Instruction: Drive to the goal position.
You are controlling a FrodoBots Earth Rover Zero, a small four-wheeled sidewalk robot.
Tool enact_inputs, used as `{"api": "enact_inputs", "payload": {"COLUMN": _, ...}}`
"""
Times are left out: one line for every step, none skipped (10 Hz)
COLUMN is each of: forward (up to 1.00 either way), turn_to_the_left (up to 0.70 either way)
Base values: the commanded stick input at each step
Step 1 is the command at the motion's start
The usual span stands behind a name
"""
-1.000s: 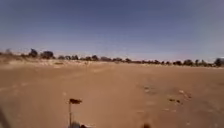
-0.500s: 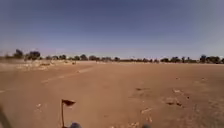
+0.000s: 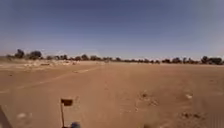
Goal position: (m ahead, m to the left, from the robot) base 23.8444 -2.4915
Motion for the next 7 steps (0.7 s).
{"api": "enact_inputs", "payload": {"forward": 0.70, "turn_to_the_left": 0.00}}
{"api": "enact_inputs", "payload": {"forward": 0.70, "turn_to_the_left": 0.00}}
{"api": "enact_inputs", "payload": {"forward": 0.70, "turn_to_the_left": 0.00}}
{"api": "enact_inputs", "payload": {"forward": 0.70, "turn_to_the_left": 0.00}}
{"api": "enact_inputs", "payload": {"forward": 0.70, "turn_to_the_left": 0.00}}
{"api": "enact_inputs", "payload": {"forward": 0.70, "turn_to_the_left": 0.00}}
{"api": "enact_inputs", "payload": {"forward": 0.70, "turn_to_the_left": 0.00}}
